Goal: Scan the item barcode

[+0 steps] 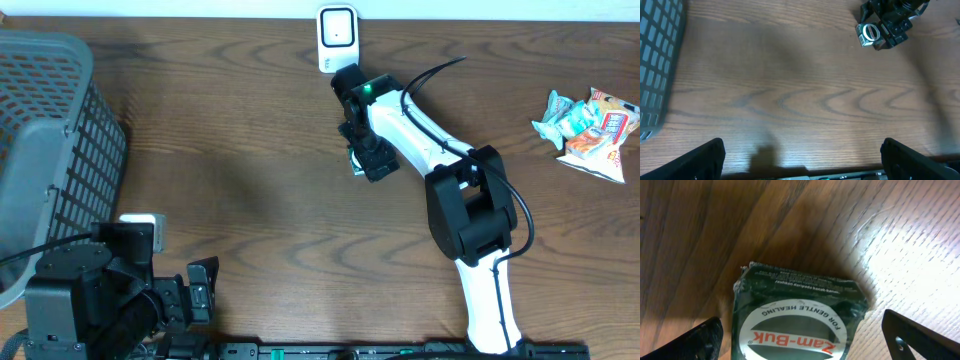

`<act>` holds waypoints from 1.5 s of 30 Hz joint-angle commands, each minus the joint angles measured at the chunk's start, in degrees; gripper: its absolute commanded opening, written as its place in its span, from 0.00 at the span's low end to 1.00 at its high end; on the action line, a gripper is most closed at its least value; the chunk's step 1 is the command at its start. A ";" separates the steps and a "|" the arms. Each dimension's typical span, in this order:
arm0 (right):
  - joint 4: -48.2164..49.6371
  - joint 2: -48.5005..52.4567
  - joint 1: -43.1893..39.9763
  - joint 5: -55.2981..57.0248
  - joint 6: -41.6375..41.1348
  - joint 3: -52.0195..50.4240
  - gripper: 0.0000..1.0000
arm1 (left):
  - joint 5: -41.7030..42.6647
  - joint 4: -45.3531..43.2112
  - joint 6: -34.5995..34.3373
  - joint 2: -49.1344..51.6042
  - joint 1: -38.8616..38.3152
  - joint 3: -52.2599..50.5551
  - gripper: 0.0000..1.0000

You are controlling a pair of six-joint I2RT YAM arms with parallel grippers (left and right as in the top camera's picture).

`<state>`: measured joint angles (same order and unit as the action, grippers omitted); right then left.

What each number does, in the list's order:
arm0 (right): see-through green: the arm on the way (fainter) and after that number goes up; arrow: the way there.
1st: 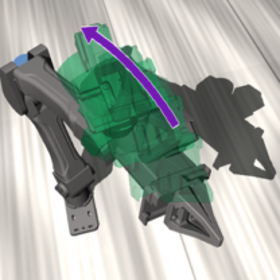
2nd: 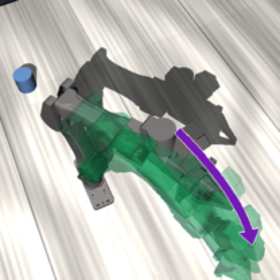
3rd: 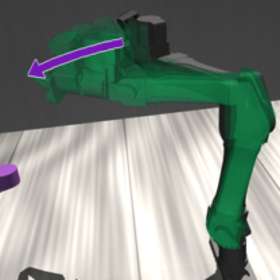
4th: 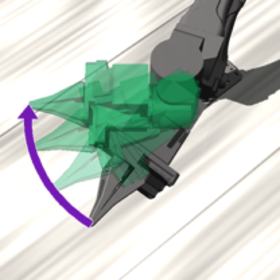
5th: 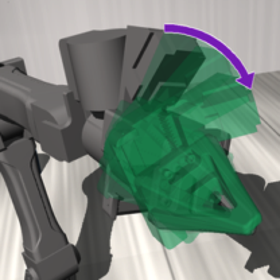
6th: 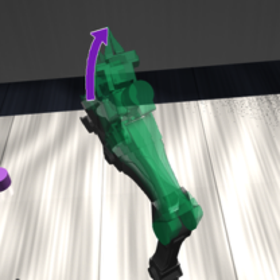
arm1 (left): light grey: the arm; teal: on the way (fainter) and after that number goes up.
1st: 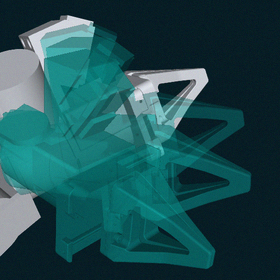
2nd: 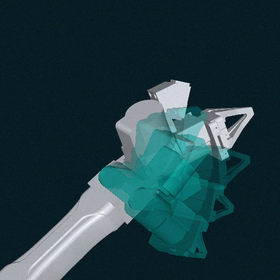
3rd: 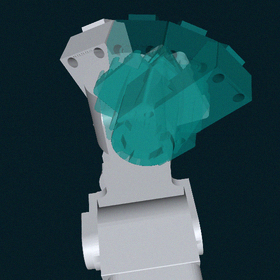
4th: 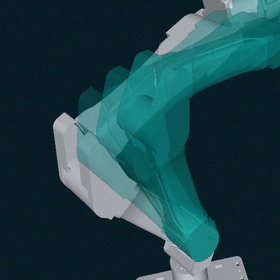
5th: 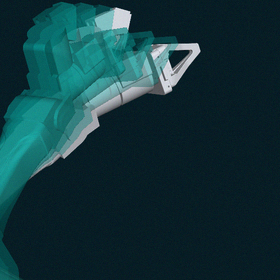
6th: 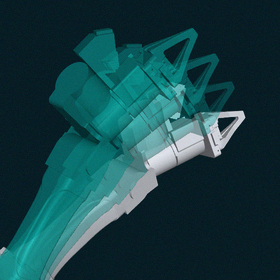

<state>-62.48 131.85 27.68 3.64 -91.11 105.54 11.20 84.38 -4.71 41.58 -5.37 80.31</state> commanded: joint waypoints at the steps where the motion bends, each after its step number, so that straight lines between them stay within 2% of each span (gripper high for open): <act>1: -0.02 1.29 0.50 0.07 -1.25 -0.39 0.95 | -0.55 0.02 -0.31 0.11 -0.02 0.15 0.97; 9: -0.13 3.48 0.44 0.50 -0.55 -0.39 0.90 | -0.55 0.02 -0.31 0.11 -0.02 0.15 0.98; 11: -0.11 3.48 0.39 0.87 0.70 -0.39 0.85 | -0.55 0.02 -0.31 0.11 -0.02 0.15 0.98; 19: -1.31 3.48 0.04 0.52 11.04 -0.37 0.76 | -0.55 0.02 -0.31 0.11 -0.02 0.15 0.98; 25: -3.39 3.48 -0.35 0.55 11.56 -0.22 0.72 | -0.55 0.02 -0.31 0.11 -0.02 0.15 0.98; 39: -3.32 3.37 -0.33 3.54 21.84 -0.04 0.67 | -0.55 0.02 -0.33 0.11 -0.02 0.15 0.98; 42: -3.30 3.37 -0.33 3.54 24.61 0.76 0.56 | -0.55 0.02 -0.31 0.11 -0.02 0.15 0.98; 45: -3.65 3.37 -0.33 3.52 25.24 1.66 0.55 | -0.55 0.02 -0.31 0.11 -0.02 0.15 0.98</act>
<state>-65.60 133.12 27.55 5.39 -68.58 106.24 11.20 84.38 -4.71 41.58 -5.37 80.31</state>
